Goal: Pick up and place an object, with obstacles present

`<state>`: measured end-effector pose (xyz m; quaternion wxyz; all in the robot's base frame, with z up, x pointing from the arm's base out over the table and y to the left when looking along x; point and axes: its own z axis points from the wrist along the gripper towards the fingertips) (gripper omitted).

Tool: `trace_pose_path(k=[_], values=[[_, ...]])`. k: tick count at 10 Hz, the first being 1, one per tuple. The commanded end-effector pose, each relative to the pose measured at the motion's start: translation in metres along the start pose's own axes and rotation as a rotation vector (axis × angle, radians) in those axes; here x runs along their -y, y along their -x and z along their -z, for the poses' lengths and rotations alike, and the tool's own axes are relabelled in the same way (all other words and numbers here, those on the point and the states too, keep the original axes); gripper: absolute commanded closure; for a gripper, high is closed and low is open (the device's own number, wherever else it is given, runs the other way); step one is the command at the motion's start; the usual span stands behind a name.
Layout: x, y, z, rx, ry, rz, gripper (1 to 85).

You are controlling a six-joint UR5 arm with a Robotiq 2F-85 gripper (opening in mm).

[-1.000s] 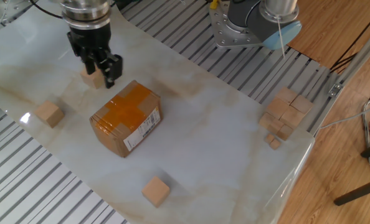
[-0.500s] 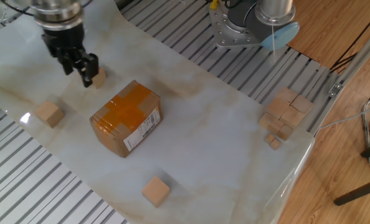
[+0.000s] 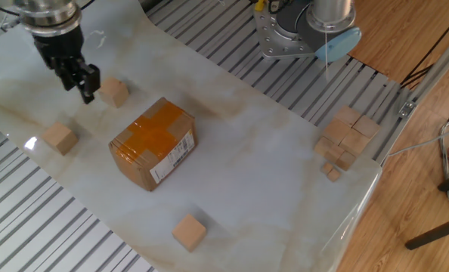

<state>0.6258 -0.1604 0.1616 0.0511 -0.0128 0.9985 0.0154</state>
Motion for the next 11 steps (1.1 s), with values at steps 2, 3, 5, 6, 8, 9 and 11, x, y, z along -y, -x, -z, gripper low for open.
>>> trace_pose_path(k=[2,3,5,6,8,9,11], values=[[0.022,0.001,-0.035,-0.003,0.072,0.082,31.7],[0.023,-0.001,-0.033,-0.011,0.054,0.073,29.3],[0.041,-0.001,-0.033,-0.013,-0.014,-0.034,29.7],[0.041,-0.002,-0.033,-0.017,-0.016,-0.072,30.0],[0.042,0.008,-0.05,-0.025,-0.013,-0.083,30.3],[0.043,0.024,-0.067,-0.004,-0.008,-0.066,30.7],[0.044,0.04,-0.092,0.024,0.011,-0.03,32.0]])
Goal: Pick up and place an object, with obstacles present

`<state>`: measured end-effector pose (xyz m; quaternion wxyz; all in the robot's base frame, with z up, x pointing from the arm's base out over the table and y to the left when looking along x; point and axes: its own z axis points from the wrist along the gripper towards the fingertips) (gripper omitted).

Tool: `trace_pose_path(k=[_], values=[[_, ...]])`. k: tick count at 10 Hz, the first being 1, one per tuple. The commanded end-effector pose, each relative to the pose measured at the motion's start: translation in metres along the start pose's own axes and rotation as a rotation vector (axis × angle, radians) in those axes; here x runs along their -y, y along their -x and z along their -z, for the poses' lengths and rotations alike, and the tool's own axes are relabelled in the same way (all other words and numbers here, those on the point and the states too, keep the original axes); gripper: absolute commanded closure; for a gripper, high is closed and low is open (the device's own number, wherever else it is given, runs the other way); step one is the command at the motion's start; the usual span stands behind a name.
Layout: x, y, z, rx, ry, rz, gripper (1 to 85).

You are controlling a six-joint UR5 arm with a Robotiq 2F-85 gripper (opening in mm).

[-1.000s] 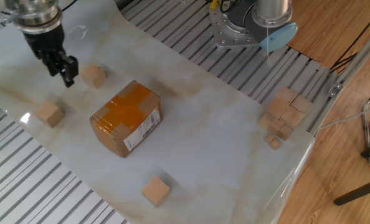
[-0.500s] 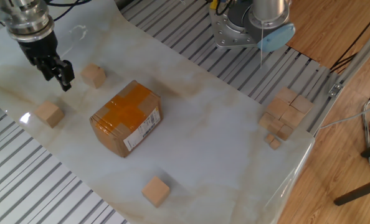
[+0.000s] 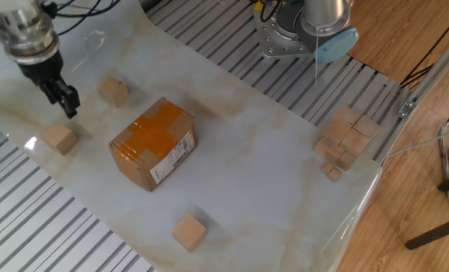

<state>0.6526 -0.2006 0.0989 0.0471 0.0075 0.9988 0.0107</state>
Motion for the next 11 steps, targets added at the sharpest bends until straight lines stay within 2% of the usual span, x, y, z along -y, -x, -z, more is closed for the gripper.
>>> trace_pose_path(k=[1,2,3,5,6,7,9,11], values=[[0.001,0.021,-0.028,0.032,0.022,0.023,32.0],[0.003,0.017,-0.024,0.02,0.011,-0.001,29.7],[0.014,0.015,-0.024,0.012,-0.033,-0.025,29.7],[0.022,0.001,-0.024,-0.037,-0.065,-0.072,30.7],[0.021,0.002,-0.034,-0.053,-0.055,-0.075,32.0],[0.015,0.006,-0.042,-0.054,-0.029,-0.074,32.0],[0.015,0.009,-0.048,-0.053,-0.036,-0.064,31.3],[0.018,0.012,-0.047,-0.041,-0.043,-0.04,31.3]])
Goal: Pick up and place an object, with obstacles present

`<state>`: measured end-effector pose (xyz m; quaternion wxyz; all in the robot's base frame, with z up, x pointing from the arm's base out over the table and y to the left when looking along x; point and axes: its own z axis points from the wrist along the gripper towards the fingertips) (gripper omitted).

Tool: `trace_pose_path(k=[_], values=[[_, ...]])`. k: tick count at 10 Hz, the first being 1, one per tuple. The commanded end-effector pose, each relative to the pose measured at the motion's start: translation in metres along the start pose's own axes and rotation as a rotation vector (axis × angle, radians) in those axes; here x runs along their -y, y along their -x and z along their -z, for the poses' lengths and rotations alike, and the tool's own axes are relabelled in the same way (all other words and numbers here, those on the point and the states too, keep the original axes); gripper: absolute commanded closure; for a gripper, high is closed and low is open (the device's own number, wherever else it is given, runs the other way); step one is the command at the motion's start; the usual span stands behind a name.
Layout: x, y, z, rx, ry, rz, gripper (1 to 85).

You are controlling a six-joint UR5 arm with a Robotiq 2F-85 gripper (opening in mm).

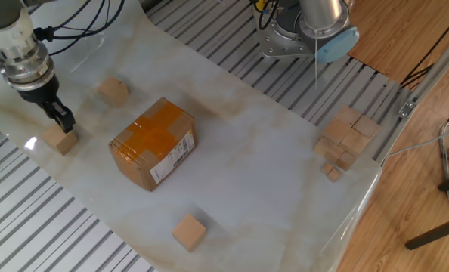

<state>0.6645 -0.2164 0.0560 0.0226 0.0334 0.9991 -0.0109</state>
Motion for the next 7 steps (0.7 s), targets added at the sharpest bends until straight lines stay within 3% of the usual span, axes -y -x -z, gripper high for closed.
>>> trace_pose_path(k=[1,3,5,6,7], values=[[0.003,0.006,-0.002,0.014,0.004,0.03,28.7],[0.001,0.012,-0.002,0.037,-0.002,0.064,22.0],[-0.006,0.023,-0.002,0.079,0.022,0.118,22.0],[-0.011,0.025,-0.001,0.088,0.038,0.119,22.0],[-0.008,0.024,-0.001,0.085,0.029,0.128,22.0]])
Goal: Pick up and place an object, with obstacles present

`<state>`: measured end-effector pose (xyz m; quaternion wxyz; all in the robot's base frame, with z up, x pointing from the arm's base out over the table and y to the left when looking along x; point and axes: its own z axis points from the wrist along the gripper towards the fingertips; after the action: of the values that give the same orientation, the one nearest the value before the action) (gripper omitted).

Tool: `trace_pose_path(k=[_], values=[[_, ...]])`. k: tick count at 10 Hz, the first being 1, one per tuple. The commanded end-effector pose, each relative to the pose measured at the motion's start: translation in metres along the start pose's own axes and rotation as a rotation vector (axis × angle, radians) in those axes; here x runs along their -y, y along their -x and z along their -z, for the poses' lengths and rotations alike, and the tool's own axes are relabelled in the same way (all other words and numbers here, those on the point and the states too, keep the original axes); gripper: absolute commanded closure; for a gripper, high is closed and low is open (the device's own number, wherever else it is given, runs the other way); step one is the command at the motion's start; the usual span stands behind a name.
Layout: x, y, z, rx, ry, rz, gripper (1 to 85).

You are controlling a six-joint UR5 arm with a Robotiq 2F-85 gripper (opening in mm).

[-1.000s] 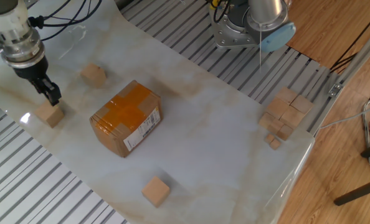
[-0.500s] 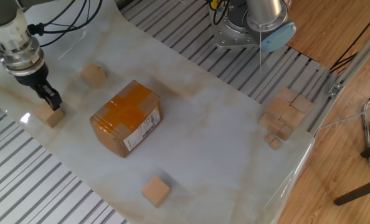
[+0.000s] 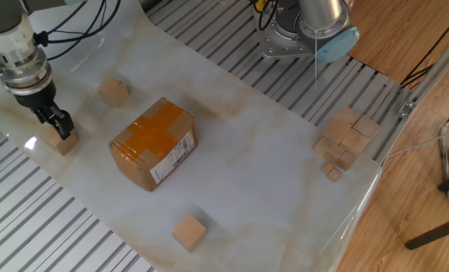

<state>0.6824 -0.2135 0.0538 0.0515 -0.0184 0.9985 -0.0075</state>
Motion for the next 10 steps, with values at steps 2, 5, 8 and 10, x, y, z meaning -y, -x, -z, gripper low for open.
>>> trace_pose_path(k=[2,5,8,10], values=[[-0.003,0.006,-0.003,0.024,0.023,0.038,22.0],[0.005,0.002,-0.015,0.023,0.023,0.063,21.7],[0.001,0.0,-0.021,0.019,0.031,0.065,21.7],[0.0,0.002,-0.026,0.022,0.031,0.069,21.7]])
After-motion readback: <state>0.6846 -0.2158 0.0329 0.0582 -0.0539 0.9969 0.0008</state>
